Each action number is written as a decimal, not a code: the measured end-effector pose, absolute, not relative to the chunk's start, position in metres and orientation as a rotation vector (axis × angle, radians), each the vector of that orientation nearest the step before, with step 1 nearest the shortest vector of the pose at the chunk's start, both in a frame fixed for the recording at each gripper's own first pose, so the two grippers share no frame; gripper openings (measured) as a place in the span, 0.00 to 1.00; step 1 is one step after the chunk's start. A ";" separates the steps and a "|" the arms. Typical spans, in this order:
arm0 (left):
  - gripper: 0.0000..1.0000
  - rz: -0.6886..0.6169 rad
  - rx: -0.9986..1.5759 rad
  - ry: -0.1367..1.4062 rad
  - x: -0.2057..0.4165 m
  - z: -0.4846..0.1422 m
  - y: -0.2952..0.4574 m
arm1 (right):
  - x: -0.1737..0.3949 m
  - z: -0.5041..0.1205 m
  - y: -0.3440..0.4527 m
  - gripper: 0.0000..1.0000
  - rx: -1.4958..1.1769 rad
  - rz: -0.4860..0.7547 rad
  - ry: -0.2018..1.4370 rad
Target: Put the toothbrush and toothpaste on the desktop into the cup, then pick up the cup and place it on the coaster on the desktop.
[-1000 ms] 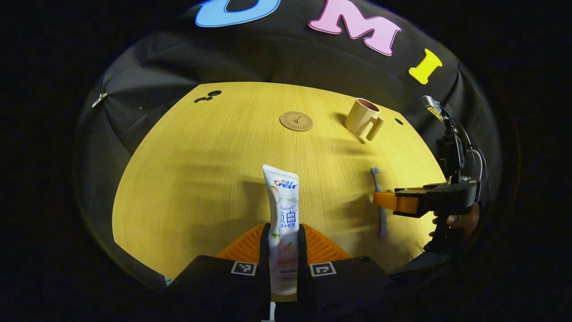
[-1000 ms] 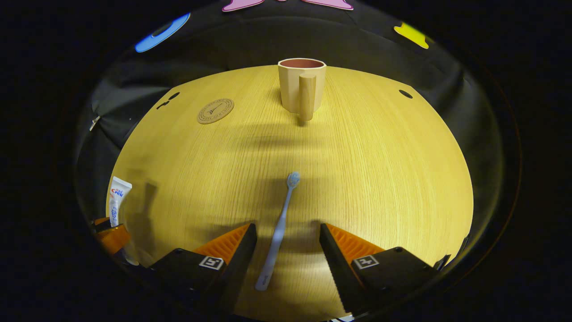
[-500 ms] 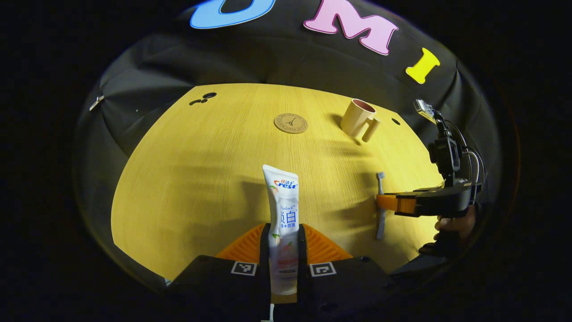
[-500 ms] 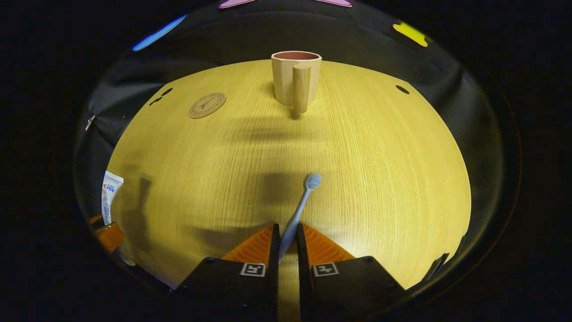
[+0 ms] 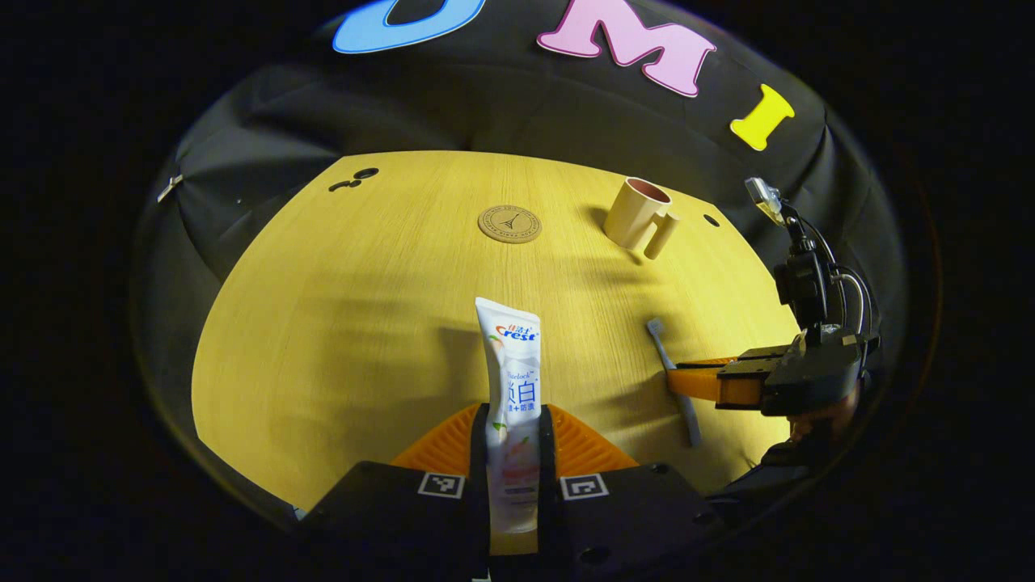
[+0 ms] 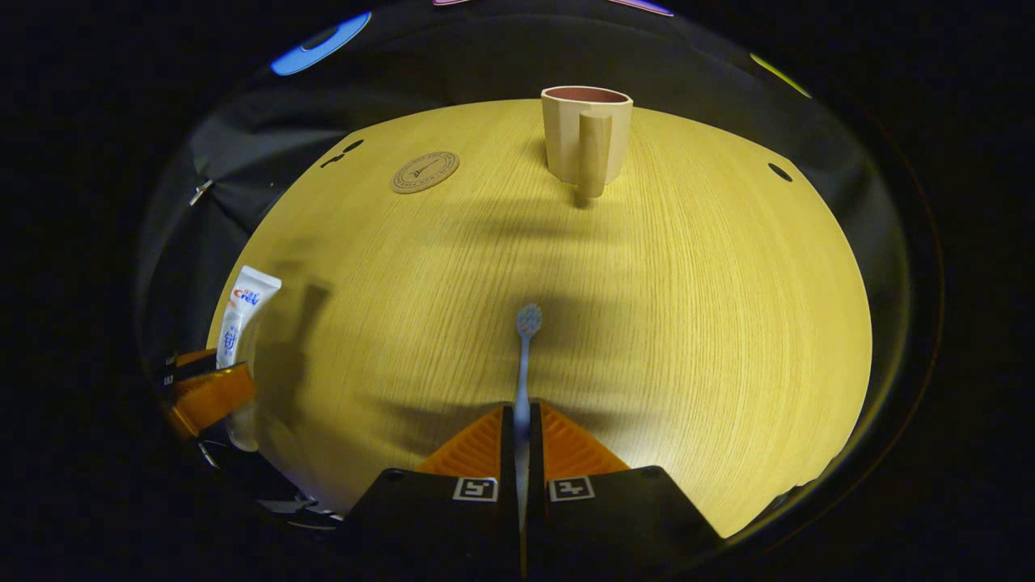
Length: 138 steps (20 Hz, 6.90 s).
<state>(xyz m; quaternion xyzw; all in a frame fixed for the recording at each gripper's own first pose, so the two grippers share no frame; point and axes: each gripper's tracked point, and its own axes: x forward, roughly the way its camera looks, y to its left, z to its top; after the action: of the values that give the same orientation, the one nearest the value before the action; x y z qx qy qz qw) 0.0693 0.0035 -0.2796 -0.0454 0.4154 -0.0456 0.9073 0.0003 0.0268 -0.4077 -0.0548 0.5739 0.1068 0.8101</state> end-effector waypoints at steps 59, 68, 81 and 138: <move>0.95 -0.273 -0.174 0.012 0.317 -0.139 -0.145 | 0.237 -0.288 -0.057 0.08 0.165 0.244 0.565; 0.96 -0.189 -0.289 0.085 0.260 -0.158 -0.096 | 0.303 -0.243 -0.009 0.07 0.197 0.321 0.329; 0.95 -0.145 -0.304 0.140 0.235 -0.189 -0.076 | 0.322 -0.259 0.033 0.08 -0.020 0.424 0.133; 0.96 -0.060 -0.250 0.415 0.071 -0.142 0.052 | 0.227 -0.407 0.029 0.72 -0.010 0.066 1.361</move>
<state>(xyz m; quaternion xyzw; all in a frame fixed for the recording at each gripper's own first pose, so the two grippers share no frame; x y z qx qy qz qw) 0.0713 0.0519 -0.1424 -0.1236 0.2056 -0.0298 0.9703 0.2267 0.0290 -0.4074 -0.0045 0.6291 0.0307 0.7767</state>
